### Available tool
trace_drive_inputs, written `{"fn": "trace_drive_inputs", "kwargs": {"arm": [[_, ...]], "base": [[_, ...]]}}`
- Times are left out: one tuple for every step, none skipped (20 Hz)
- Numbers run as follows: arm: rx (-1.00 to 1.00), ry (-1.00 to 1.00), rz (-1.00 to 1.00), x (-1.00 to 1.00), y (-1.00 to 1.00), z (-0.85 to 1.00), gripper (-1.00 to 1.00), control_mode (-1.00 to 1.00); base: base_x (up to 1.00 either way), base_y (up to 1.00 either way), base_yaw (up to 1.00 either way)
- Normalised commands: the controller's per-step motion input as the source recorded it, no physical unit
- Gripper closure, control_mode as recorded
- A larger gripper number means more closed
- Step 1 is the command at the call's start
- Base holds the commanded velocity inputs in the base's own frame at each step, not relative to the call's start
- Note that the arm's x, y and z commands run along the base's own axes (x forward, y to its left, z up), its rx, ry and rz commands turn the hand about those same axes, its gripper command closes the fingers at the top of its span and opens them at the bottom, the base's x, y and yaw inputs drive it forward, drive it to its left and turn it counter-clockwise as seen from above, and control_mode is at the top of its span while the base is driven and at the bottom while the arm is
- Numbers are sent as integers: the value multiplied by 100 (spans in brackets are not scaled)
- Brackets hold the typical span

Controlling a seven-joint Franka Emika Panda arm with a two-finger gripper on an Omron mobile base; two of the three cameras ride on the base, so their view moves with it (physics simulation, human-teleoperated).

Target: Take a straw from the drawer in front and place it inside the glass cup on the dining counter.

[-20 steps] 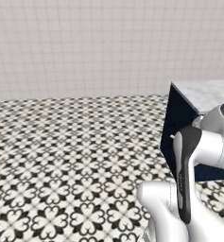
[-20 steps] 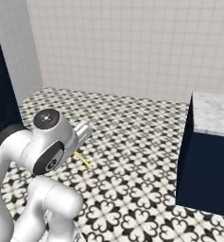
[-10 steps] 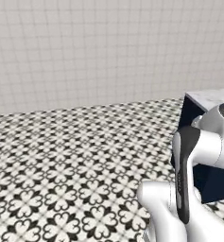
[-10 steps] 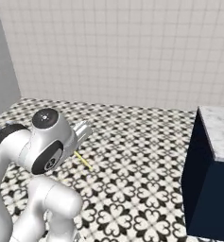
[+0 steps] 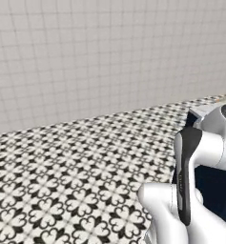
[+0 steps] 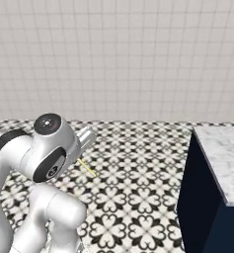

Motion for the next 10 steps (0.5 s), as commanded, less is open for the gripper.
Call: {"fn": "trace_drive_inputs", "kwargs": {"arm": [[0,0,0,0,0,0,100,100],[0,0,0,0,0,0,100,100],[0,0,0,0,0,0,100,100],[0,0,0,0,0,0,100,100],[0,0,0,0,0,0,100,100],[0,0,0,0,0,0,100,100],[0,0,0,0,0,0,100,100],[0,0,0,0,0,0,100,100],[0,0,0,0,0,0,100,100],[0,0,0,0,0,0,100,100]], "base": [[100,41,-32],[100,44,-33],[100,44,-33],[100,40,-34],[100,31,-36],[100,30,-38],[100,34,-41],[100,36,-42],[100,38,-43],[100,39,-43]]}}
